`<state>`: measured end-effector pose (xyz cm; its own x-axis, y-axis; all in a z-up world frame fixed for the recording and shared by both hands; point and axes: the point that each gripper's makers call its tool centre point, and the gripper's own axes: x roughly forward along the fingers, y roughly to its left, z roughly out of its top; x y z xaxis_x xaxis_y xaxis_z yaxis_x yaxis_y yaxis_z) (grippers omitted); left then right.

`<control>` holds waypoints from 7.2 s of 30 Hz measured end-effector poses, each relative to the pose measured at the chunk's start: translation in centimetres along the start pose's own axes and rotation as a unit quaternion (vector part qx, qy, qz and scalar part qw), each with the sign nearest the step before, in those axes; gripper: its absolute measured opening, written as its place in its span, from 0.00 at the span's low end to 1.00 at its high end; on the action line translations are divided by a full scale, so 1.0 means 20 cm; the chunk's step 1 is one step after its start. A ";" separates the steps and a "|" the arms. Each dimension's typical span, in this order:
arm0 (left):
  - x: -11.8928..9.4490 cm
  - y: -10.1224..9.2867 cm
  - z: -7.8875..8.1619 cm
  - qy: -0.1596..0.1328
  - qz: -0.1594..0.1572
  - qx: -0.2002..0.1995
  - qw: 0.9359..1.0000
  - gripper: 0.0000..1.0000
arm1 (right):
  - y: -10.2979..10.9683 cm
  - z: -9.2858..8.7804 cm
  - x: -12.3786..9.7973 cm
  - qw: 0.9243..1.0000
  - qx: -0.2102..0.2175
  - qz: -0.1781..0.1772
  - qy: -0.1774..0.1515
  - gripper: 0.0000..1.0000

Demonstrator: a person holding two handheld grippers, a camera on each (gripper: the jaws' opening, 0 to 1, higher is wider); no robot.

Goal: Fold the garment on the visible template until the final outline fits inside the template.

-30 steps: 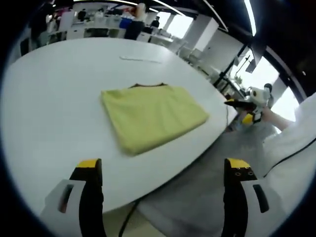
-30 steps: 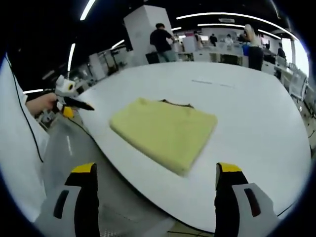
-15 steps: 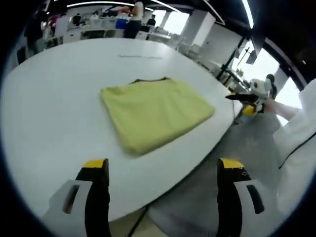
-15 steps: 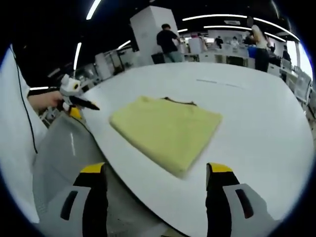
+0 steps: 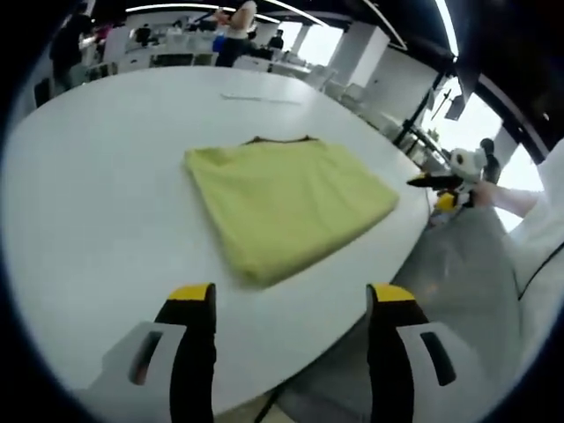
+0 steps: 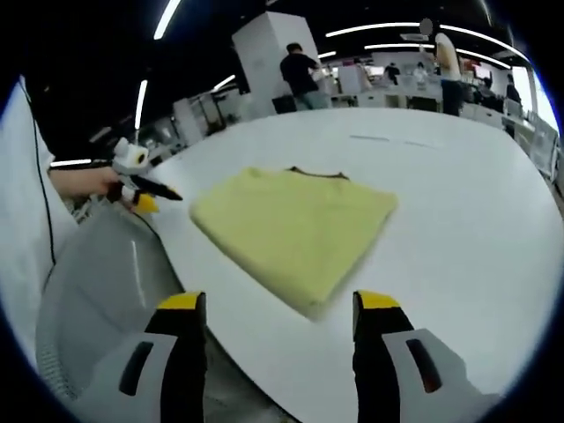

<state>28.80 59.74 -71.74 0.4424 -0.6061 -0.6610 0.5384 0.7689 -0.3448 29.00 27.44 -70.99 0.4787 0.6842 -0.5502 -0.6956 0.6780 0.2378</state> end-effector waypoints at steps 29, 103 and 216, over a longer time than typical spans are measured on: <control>0.11 0.13 0.05 -0.016 -0.019 0.022 0.999 0.37 | -0.09 -0.09 0.13 1.000 0.000 0.005 0.026 0.39; 0.08 0.18 -0.01 0.055 -0.073 0.089 0.992 0.00 | -0.13 -0.13 0.11 0.986 -0.118 0.045 0.110 0.01; 0.13 0.18 -0.03 0.028 -0.045 0.072 0.996 0.00 | -0.12 -0.09 0.12 0.992 -0.072 0.015 0.101 0.03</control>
<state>31.40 61.07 -75.16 0.3491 -0.6554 -0.6697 0.6734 0.6725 -0.3070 30.89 26.91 -74.45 0.3490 0.6265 -0.6970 -0.7844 0.6022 0.1486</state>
